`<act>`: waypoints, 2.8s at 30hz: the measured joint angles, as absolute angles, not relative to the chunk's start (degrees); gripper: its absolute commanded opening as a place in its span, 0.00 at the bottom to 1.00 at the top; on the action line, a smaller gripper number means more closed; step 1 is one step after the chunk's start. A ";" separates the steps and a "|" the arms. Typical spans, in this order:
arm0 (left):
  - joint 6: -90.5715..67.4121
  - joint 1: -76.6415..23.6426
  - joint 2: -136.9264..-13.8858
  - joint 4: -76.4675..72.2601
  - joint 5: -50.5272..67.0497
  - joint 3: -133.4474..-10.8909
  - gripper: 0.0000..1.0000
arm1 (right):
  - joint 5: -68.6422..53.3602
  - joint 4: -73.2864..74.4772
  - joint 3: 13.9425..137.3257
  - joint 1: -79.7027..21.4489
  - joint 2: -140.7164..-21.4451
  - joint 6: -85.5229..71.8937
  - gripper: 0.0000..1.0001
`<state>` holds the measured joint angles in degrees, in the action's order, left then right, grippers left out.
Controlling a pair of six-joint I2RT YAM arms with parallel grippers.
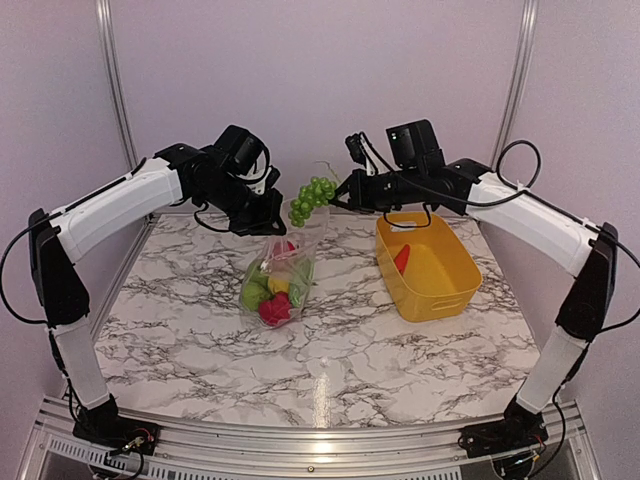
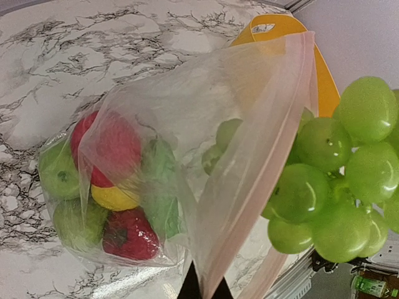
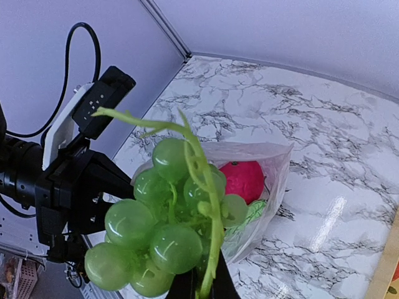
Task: Place the food in the zip-top bag and seal the zipper
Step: Place the fake fruit in the zipper food storage bag, then adjust the zipper food storage bag at the center of the board, then pick up the fake vegetable from the bin.
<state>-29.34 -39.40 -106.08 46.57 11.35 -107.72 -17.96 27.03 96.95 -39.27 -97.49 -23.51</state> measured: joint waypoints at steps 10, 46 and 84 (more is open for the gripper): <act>-29.61 -39.40 -106.08 46.54 11.51 -107.72 0.00 | -19.92 33.30 103.66 -39.64 -103.66 -23.99 0.00; -29.85 -39.38 -106.08 46.28 10.39 -107.72 0.00 | -20.91 52.60 129.54 -42.61 -119.52 -24.12 0.40; -29.93 -37.01 -104.25 50.46 6.26 -111.18 0.00 | -10.94 42.72 100.22 -17.78 -108.51 -26.57 0.47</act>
